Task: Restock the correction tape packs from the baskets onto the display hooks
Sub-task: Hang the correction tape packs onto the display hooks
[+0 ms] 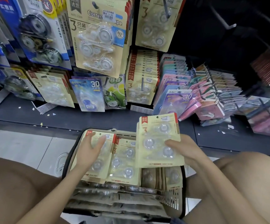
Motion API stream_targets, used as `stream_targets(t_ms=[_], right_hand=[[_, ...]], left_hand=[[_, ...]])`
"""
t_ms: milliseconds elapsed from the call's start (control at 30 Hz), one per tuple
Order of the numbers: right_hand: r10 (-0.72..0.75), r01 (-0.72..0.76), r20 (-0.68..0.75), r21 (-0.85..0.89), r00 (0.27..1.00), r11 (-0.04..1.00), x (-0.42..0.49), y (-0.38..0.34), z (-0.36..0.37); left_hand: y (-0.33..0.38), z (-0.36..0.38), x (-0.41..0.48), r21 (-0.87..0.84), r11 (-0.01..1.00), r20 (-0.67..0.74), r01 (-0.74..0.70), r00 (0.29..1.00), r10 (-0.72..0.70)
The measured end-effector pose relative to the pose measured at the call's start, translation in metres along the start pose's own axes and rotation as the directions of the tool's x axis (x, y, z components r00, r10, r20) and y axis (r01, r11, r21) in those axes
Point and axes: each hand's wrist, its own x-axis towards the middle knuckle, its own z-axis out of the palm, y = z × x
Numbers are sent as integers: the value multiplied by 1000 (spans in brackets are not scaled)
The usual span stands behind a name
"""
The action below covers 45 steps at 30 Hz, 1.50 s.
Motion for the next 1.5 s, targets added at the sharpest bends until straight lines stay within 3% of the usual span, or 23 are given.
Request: stream_targets(t_ms=[100, 200, 300, 433, 467, 533, 600, 667, 800, 933, 1100, 1367, 1500], right_hand=[[-26, 11, 82, 176, 996, 984, -1, -4, 19], [-79, 56, 162, 143, 984, 988, 1, -1, 44], [-115, 104, 273, 52, 955, 993, 1, 5, 60], [-112, 105, 396, 37, 911, 994, 6, 25, 62], [-110, 108, 346, 27, 932, 994, 9, 30, 59], [-107, 107, 6, -35, 994, 994, 22, 42, 45], [-87, -1, -362, -236, 928, 972, 40, 57, 24], [-63, -162, -501, -392, 863, 906, 61, 80, 6], [-2, -307, -510, -520, 860, 797, 75, 110, 4], [-81, -364, -548, -651, 832, 666, 73, 127, 13], [-98, -305, -571, -567, 815, 765, 78, 132, 9], [-142, -260, -567, -567, 811, 782, 81, 126, 10], [-159, -191, -586, -490, 795, 850, 73, 107, 17]], left_hand=[[34, 10, -16, -364, 918, 280, 159, 959, -55], [47, 12, -22, -463, 828, 450, 318, 888, -89], [52, 5, -24, -541, 773, 455, 331, 889, -63], [55, 11, -27, -490, 825, 385, 283, 919, -87], [56, 13, -27, -483, 835, 362, 263, 928, -83], [59, 12, -22, -449, 869, 310, 207, 948, -65], [59, 9, -15, -373, 919, 239, 131, 970, -42], [56, 5, -8, -297, 952, 169, 71, 985, -21], [52, 2, -4, -263, 964, 117, 42, 993, -11], [48, 3, -8, -196, 980, 88, 21, 996, -4], [47, 2, -11, -154, 988, 87, 22, 996, -8], [61, -4, -12, -153, 988, 90, 8, 996, 6], [71, -8, -12, -135, 990, 106, -26, 994, 40]])
